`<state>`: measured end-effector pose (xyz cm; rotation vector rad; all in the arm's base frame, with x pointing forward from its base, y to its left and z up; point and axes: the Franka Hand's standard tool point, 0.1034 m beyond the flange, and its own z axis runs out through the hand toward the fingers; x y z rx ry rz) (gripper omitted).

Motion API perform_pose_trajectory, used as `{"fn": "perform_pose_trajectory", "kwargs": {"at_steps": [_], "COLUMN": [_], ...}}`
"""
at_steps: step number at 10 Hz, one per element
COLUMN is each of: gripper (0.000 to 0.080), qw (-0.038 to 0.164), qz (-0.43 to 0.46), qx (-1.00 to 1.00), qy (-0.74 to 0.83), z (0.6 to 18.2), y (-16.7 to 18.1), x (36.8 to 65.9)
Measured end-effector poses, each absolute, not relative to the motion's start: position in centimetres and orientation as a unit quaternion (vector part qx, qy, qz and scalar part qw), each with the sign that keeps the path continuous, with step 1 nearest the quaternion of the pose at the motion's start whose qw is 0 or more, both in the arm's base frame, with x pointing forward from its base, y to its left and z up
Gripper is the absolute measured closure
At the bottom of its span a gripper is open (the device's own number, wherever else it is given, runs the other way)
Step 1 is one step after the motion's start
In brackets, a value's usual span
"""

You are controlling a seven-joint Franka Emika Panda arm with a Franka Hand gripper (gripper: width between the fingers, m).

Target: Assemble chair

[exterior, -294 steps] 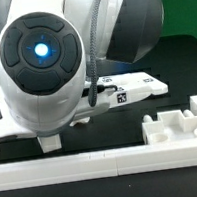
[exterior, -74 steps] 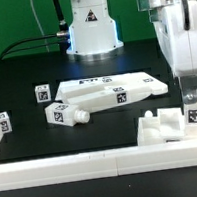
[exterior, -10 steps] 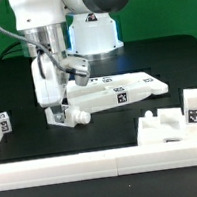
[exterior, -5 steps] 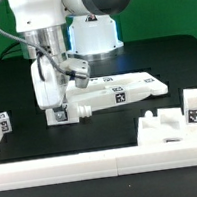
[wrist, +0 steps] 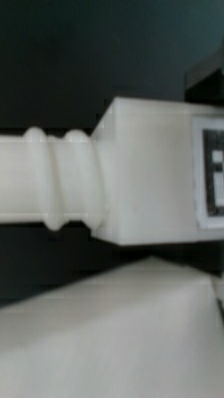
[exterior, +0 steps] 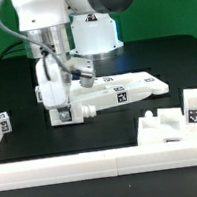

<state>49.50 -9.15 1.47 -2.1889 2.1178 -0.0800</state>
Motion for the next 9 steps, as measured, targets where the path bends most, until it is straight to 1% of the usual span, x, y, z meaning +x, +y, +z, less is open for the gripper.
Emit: {"fn": "perform_pose_trajectory", "kwargs": {"at_steps": [3, 4, 7, 9], "gripper": [0.0521, 0.0521, 0.0521, 0.0521], "qw": [0.047, 0.040, 0.034, 0.018], "qz": [-0.052, -0.055, -0.057, -0.073], "qx": [-0.796, -0.838, -0.878, -0.937], "qy": [0.601, 0.541, 0.473, 0.340], "z": [2.2, 2.2, 2.2, 2.3], "y": [-9.2, -9.1, -9.3, -10.3], "x": [51.9, 52.0, 51.9, 52.6]}}
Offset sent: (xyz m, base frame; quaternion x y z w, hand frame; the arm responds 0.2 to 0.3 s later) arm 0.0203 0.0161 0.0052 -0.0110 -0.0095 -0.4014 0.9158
